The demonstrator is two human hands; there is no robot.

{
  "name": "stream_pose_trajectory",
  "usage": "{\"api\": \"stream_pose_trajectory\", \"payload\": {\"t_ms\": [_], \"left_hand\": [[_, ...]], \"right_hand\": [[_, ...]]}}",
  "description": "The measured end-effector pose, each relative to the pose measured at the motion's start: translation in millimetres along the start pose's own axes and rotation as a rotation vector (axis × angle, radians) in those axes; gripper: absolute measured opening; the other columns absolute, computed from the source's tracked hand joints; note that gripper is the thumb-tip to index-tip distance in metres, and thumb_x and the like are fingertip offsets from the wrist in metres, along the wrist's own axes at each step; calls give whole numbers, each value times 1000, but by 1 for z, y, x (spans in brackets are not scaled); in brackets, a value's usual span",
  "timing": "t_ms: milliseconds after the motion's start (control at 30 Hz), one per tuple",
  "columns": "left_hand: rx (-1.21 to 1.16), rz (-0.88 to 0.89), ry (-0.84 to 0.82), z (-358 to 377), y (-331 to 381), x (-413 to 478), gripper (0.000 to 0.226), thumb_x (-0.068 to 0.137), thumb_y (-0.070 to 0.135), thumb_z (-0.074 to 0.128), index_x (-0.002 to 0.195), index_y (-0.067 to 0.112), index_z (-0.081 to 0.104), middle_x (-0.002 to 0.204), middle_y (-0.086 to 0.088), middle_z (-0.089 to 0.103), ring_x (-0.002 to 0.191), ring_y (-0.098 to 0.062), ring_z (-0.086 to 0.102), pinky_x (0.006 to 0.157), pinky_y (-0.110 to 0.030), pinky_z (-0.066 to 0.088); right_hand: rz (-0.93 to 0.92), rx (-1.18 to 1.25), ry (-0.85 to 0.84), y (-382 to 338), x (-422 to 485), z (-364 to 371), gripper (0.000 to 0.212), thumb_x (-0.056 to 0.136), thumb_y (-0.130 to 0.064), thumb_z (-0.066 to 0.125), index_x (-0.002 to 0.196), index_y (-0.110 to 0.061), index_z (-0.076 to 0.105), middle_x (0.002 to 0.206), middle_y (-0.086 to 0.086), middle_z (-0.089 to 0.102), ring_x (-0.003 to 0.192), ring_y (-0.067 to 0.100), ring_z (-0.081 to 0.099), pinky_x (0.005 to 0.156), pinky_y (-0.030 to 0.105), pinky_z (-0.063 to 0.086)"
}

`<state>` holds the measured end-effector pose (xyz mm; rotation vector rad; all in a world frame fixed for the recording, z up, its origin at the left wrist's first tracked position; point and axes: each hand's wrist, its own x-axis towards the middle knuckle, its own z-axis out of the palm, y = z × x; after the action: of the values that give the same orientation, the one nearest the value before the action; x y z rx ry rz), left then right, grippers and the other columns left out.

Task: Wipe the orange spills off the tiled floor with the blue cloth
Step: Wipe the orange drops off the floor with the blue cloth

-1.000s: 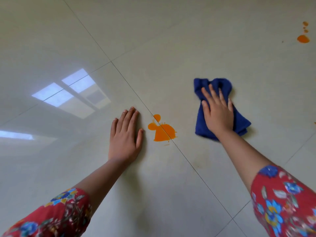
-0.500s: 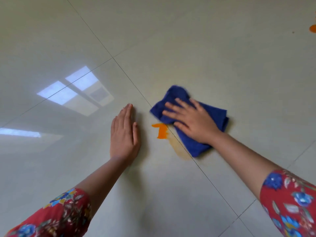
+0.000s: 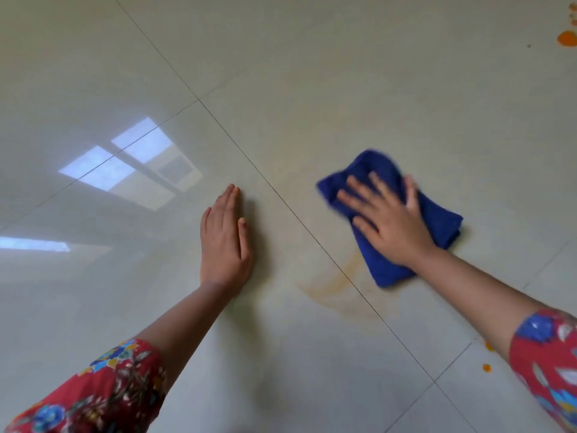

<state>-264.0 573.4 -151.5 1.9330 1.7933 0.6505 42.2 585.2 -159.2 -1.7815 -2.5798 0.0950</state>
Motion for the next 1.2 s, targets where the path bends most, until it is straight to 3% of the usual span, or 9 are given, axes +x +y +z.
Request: {"api": "stream_pose_trajectory", "payload": {"t_ms": [67,133,333,467,567,767,967,1133,1200], "left_hand": [[65,67,-55,1,0,1,53,98,25,24,147,9,34,154,-8,35,144,-22,28,119,-42,17],[83,120,-80,1,-2,2,52,99,25,24,146,6,37,153,-10,37,142,-25,31,118,-41,20],[87,159,-86,0,-1,0,51,100,24,26,145,5,38,152,-10,38,142,-26,32,118,-40,23],[161,221,-139,3,0,0,51,100,25,26,146,8,37,154,-8,37,143,-27,31,118,-42,24],[183,230,-160,3,0,1,50,101,26,26,146,9,39,153,-7,38,143,-27,32,117,-43,25],[213,323,-172,1,1,-2,48,101,27,29,143,10,43,151,-6,41,141,-25,35,117,-41,25],[216,321,-188,2,2,-1,48,101,29,27,144,12,42,153,-4,39,144,-23,30,119,-41,21],[194,288,-175,-1,0,-2,49,102,32,27,144,13,43,153,-3,39,144,-23,30,119,-37,19],[191,296,-169,0,-1,-2,48,102,30,29,144,13,43,153,-3,38,144,-23,30,119,-38,19]], "right_hand": [[240,-2,22,-12,29,-5,52,96,-47,29,149,-44,26,159,-14,22,147,26,20,108,70,8],[201,33,59,-58,37,-3,55,95,-48,31,149,-39,29,159,-10,23,147,33,19,108,72,13],[-708,94,-161,-65,-87,-1,47,102,-44,34,149,-38,32,157,-16,24,149,14,15,118,52,14],[-197,-39,-79,20,-62,-5,50,100,-45,28,150,-39,23,159,-13,22,148,19,19,113,63,8],[149,7,27,-34,-30,-5,55,97,-42,31,151,-33,25,159,-7,25,146,27,25,111,66,12],[-786,113,-255,-76,-129,-3,48,100,-41,41,148,-36,35,156,-14,29,148,14,18,118,50,13],[218,-41,-23,-19,-67,-6,58,97,-41,29,152,-25,21,160,0,23,145,28,27,115,52,11],[-461,4,-178,-92,-127,5,58,97,-42,36,151,-26,24,159,-5,21,148,21,18,118,49,10],[-251,-39,-145,-65,-124,3,58,97,-41,34,152,-26,21,159,-3,21,147,22,21,117,47,11]]}}
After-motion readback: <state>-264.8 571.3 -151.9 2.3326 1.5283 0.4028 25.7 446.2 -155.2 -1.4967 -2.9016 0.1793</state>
